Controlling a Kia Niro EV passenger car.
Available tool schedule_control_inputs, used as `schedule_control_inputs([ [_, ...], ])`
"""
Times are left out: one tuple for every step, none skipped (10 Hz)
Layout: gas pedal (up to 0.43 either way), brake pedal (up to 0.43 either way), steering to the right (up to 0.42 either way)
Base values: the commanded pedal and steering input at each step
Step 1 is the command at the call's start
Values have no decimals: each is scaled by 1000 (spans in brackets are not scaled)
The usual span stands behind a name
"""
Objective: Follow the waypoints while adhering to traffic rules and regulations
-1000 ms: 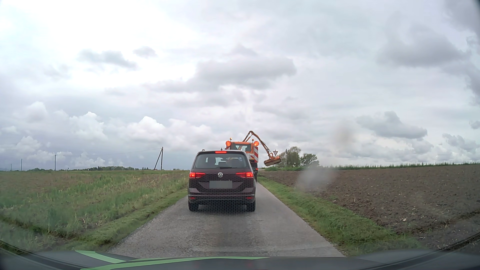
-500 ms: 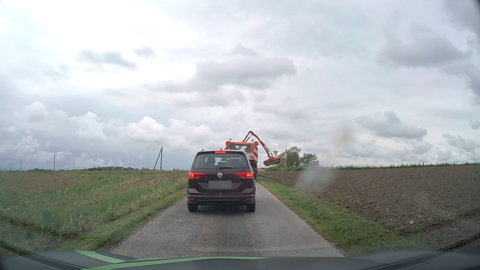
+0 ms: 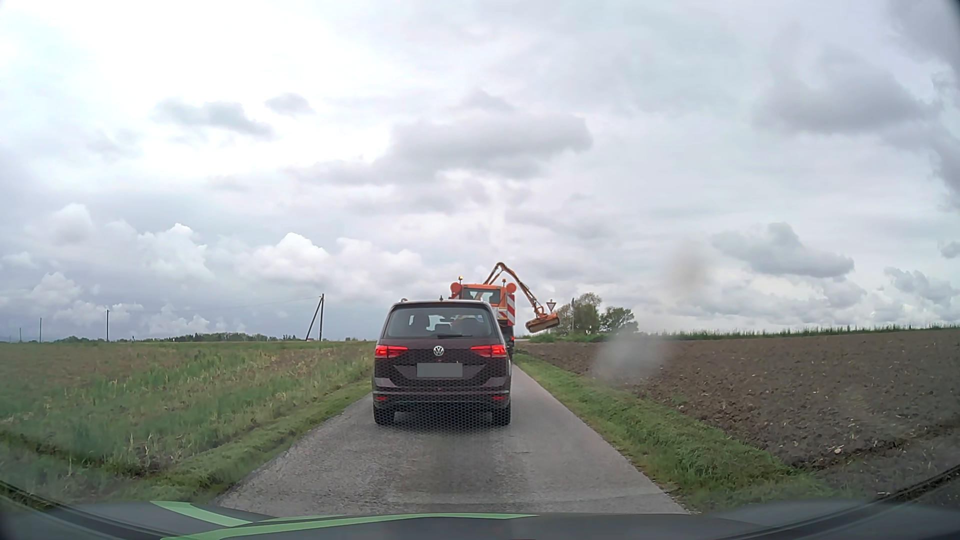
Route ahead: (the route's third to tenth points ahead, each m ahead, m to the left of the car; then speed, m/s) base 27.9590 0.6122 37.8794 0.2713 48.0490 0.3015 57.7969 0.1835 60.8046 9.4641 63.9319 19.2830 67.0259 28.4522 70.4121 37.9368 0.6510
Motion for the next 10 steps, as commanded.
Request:
schedule_control_inputs([
  [0, 0, 10],
  [0, 0, 11],
  [0, 0, 11],
  [0, 0, 10],
  [0, 0, 10],
  [0, 0, 11],
  [0, 0, 11],
  [0, 0, 11],
  [0, 0, 10],
  [0, 0, 10],
])
